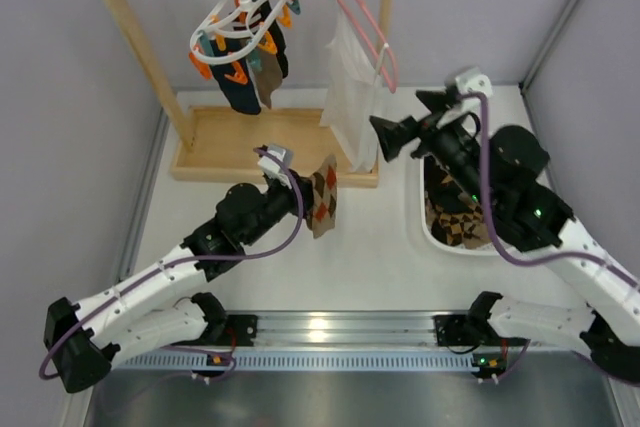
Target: Remove the socks clipped to the hanger
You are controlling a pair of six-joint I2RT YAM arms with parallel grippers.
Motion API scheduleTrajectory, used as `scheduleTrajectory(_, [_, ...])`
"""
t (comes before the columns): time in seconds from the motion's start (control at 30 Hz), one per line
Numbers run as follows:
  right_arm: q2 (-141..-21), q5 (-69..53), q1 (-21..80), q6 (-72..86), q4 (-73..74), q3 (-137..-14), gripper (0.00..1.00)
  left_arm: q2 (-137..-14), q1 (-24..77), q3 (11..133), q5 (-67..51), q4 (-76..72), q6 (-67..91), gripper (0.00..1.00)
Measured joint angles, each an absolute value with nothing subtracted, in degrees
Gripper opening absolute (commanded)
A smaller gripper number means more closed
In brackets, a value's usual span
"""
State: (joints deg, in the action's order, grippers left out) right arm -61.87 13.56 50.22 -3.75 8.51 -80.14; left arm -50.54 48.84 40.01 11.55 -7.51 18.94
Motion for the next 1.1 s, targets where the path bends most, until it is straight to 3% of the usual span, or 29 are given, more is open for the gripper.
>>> scheduleTrajectory(0.2, [-39.72, 22.39, 50.22, 2.98, 15.05, -63.66, 0.99, -56.97, 51.46, 40.40, -0.89, -8.10, 22.61, 0.00])
scheduleTrajectory(0.33, [-30.17, 26.37, 50.22, 6.11, 20.86, -60.66, 0.99, -64.71, 56.97, 44.49, -2.63, -8.60, 22.76, 0.00])
scheduleTrajectory(0.63, [-23.59, 31.42, 50.22, 7.75, 30.26, -64.18, 1.00, -92.88, 62.35, 71.18, -1.76, -11.33, 22.41, 0.00])
scheduleTrajectory(0.8, [-19.11, 33.15, 50.22, 8.05, 32.73, -64.31, 1.00, -107.92, 62.24, 85.84, -0.82, -11.75, 20.75, 0.05])
scheduleTrajectory(0.9, [-17.17, 33.23, 50.22, 8.25, 32.71, -64.31, 0.99, -116.99, 62.26, 95.02, 1.02, -11.94, 19.07, 0.20])
scheduleTrajectory(0.93, [-16.93, 33.26, 50.22, 8.32, 32.71, -64.31, 0.99, -119.94, 62.28, 98.08, 1.48, -11.84, 18.57, 0.45])
scheduleTrajectory(1.0, [-17.06, 33.21, 50.22, 8.62, 32.95, -64.29, 0.99, -125.67, 62.30, 105.03, 2.26, -9.61, 17.08, 0.75])
scheduleTrajectory(1.03, [-17.17, 33.19, 50.22, 8.67, 33.12, -64.29, 0.99, -128.27, 62.33, 108.49, 2.37, -8.03, 16.69, 0.98])
scheduleTrajectory(1.1, [-17.54, 33.17, 50.22, 8.75, 33.82, -64.27, 0.99, -132.81, 62.46, 115.66, 2.76, -4.01, 14.90, 0.99])
